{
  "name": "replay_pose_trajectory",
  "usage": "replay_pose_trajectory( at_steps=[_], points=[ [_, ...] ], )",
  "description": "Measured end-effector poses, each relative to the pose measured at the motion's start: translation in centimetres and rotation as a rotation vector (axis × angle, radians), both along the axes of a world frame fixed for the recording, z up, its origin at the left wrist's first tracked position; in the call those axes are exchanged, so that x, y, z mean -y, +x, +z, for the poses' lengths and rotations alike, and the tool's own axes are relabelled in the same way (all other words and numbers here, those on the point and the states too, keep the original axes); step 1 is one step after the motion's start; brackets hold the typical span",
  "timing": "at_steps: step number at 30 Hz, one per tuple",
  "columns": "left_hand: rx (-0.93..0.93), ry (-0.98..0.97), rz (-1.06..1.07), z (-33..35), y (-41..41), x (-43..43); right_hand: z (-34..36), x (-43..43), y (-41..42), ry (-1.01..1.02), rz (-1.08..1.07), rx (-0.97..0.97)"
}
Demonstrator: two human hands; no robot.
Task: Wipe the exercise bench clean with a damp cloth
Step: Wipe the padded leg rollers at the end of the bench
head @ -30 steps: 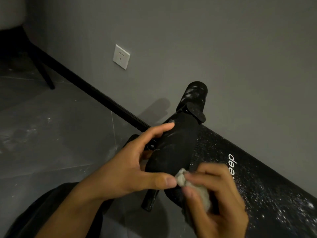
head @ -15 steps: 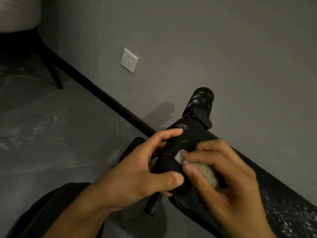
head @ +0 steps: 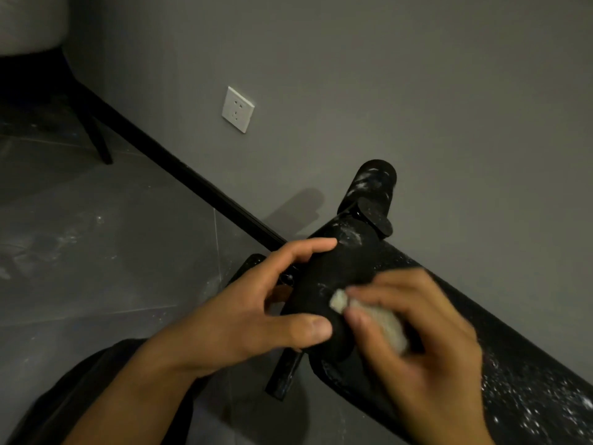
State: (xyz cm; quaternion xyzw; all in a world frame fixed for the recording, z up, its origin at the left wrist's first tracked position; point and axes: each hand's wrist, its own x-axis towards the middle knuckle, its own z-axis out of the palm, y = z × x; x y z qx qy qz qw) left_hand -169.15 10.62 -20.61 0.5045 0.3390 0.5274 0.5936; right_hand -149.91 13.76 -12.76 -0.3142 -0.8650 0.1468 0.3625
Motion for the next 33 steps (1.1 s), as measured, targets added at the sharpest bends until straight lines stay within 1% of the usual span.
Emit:
replay_pose_trajectory(
  at_steps=[5, 8, 12, 14, 16, 18, 21, 24, 26, 30, 33],
  points=[
    [0.134, -0.014, -0.042, -0.4, -0.1, -0.1, 0.9, -4.1, -1.5, -0.039, -0.165, 0.027],
    [0.173, -0.031, -0.068, -0.6, 0.0, 0.0, 0.6, -2.0, -1.3, -0.025, -0.088, 0.08],
    [0.172, -0.059, -0.052, -0.6, 0.1, -0.3, 0.9, 1.3, -0.5, -0.03, 0.047, 0.078],
    [0.221, -0.087, -0.06, -0.6, 0.2, -0.3, 1.6, 0.4, -0.7, -0.057, 0.05, 0.1],
    [0.246, -0.097, -0.067, -0.5, 0.2, -0.3, 2.0, -1.3, -1.2, -0.036, -0.017, 0.146],
    [0.233, -0.087, -0.066, -0.4, 0.2, -0.2, 2.1, -2.2, -1.7, -0.02, -0.066, 0.169],
    [0.203, -0.073, -0.044, -0.4, 0.1, 0.0, 2.2, -0.7, -1.7, -0.036, 0.033, 0.226],
    [0.127, -0.049, -0.013, -0.1, 0.2, 0.2, 2.5, 1.1, -1.0, -0.024, 0.106, 0.276],
    [0.049, -0.022, 0.031, 0.2, 0.4, 0.5, 2.7, 0.5, -0.7, -0.008, 0.063, 0.277],
    [-0.094, -0.025, 0.104, 1.0, 0.8, 1.3, 2.0, -2.1, -1.2, 0.009, -0.117, 0.213],
    [-0.122, -0.024, 0.073, 1.3, 0.5, 1.4, 1.4, -1.1, -1.2, 0.007, -0.086, 0.182]
  ],
)
